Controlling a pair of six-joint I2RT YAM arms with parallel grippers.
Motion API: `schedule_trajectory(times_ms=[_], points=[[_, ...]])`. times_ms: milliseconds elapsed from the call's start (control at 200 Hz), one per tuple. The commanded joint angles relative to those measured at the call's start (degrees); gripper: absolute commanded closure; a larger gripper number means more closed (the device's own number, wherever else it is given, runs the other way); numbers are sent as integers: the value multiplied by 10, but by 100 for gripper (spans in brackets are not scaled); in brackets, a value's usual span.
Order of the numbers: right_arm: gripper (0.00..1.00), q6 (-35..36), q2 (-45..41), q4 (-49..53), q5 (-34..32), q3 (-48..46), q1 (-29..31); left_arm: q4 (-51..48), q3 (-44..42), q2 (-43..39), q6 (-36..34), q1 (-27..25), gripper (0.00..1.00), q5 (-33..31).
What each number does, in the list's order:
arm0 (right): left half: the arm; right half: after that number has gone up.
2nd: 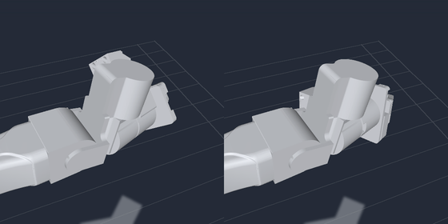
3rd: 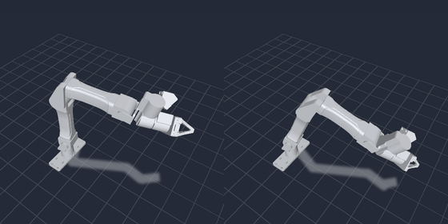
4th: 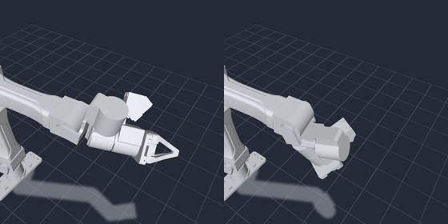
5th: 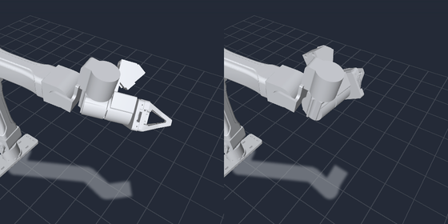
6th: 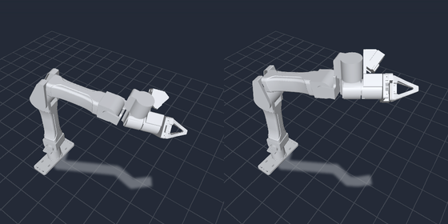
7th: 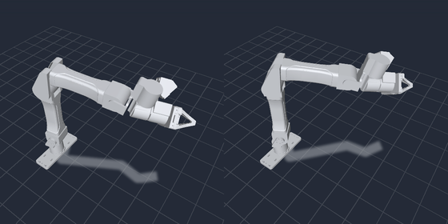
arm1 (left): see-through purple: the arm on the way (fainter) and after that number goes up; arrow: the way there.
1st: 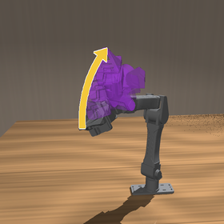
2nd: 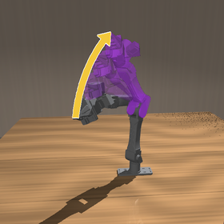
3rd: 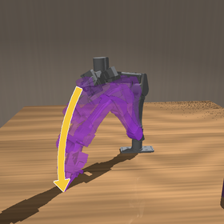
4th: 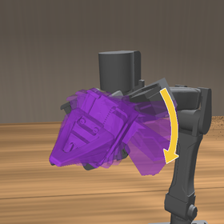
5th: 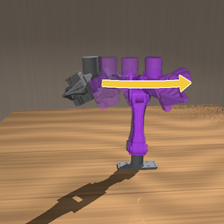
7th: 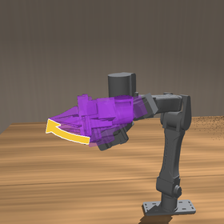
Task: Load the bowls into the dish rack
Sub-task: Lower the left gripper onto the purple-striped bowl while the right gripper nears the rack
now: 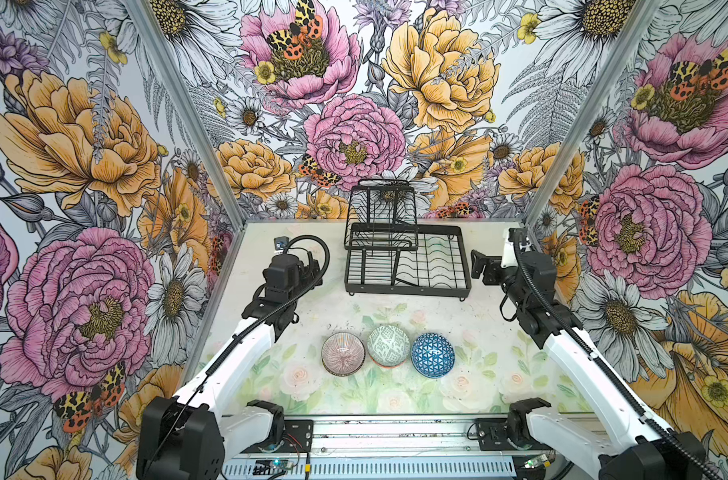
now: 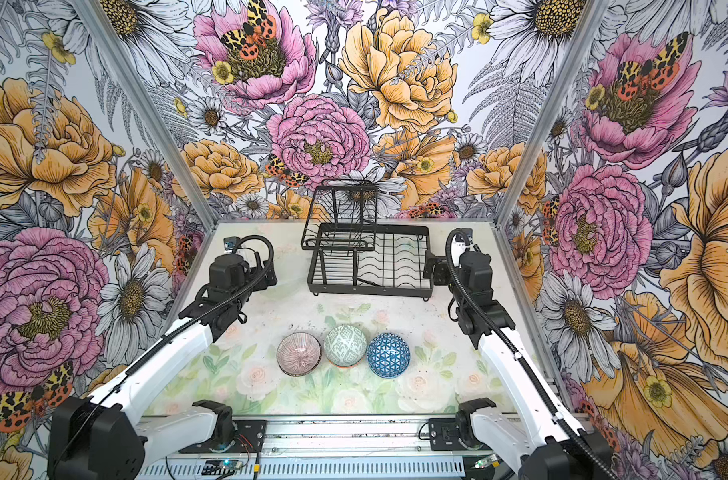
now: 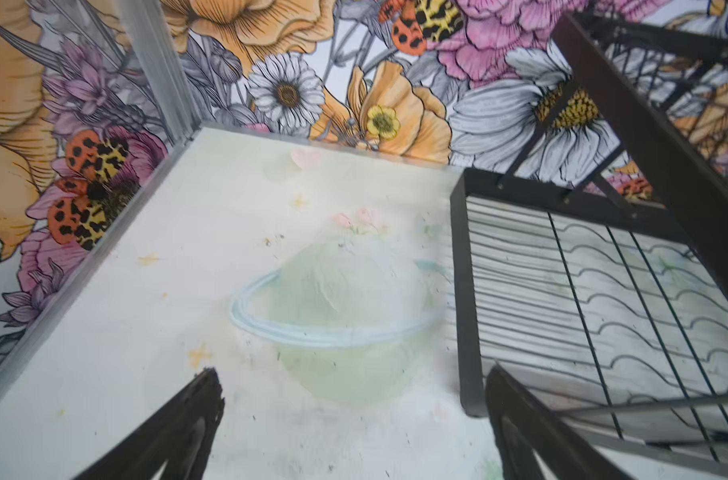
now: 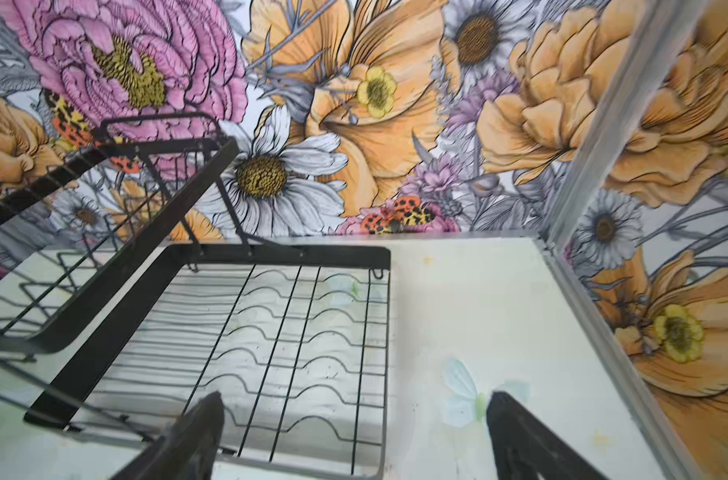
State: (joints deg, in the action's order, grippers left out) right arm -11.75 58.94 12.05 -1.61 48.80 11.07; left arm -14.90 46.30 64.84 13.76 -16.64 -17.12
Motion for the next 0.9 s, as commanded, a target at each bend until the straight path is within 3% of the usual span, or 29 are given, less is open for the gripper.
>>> schedule_trajectory(times_ms=[0, 300, 545, 896], points=[[1, -31, 16, 113, 68, 35, 18, -141, 11, -30, 48, -24, 1, 5], [0, -33, 101, 146, 93, 103, 51, -252, -4, -88, 100, -40, 1, 91], [1, -21, 158, 153, 64, 135, 104, -268, -49, -107, 160, -88, 1, 98], [0, -20, 165, 157, 57, 134, 113, -301, -87, -118, 246, -182, 9, 77]])
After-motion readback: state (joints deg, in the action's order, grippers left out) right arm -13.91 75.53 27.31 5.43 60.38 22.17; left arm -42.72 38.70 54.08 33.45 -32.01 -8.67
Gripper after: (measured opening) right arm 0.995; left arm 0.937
